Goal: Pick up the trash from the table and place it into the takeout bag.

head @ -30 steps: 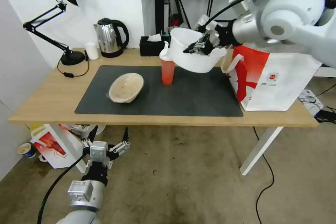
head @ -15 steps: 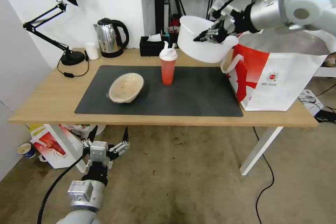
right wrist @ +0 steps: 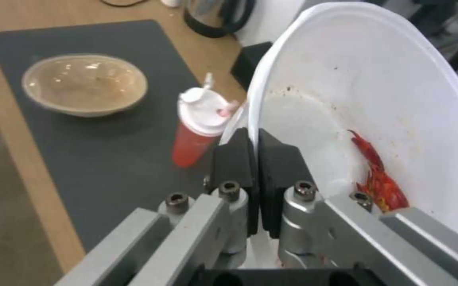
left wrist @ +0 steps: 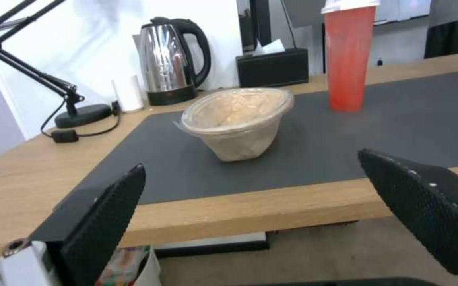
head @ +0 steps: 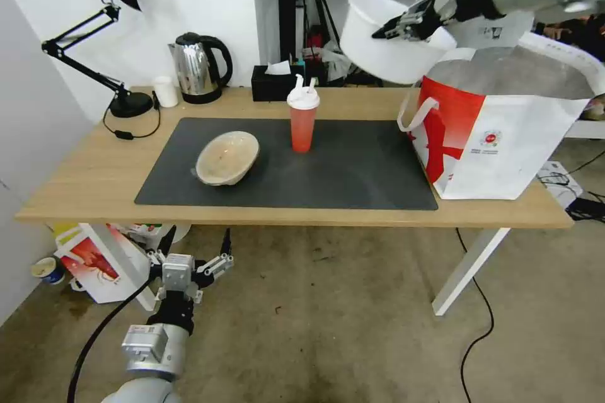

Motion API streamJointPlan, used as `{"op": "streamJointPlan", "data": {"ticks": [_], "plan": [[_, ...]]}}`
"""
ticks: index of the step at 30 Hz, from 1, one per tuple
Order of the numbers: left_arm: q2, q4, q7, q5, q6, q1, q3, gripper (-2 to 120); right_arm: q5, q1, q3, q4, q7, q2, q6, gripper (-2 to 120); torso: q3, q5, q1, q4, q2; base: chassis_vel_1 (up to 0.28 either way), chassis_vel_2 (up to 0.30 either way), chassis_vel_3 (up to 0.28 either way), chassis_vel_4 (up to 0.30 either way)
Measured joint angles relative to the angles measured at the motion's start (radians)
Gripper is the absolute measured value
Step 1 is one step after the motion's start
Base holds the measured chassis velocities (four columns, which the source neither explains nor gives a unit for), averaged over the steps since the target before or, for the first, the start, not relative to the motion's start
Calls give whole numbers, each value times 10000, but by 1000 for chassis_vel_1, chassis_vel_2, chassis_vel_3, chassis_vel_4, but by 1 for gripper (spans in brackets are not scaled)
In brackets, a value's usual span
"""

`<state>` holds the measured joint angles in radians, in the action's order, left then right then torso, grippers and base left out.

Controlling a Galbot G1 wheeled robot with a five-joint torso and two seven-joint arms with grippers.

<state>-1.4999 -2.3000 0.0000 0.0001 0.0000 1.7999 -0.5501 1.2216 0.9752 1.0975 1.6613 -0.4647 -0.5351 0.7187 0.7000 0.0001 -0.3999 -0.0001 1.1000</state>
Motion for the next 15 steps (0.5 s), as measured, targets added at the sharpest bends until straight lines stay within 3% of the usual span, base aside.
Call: {"op": "streamJointPlan", "data": {"ticks": [15], "plan": [[0, 0, 0, 0, 0, 1, 0, 100, -1519, -389, -180, -991, -805, 437, -343, 0, 0, 0, 0, 1, 0, 0, 0, 0, 0]]}}
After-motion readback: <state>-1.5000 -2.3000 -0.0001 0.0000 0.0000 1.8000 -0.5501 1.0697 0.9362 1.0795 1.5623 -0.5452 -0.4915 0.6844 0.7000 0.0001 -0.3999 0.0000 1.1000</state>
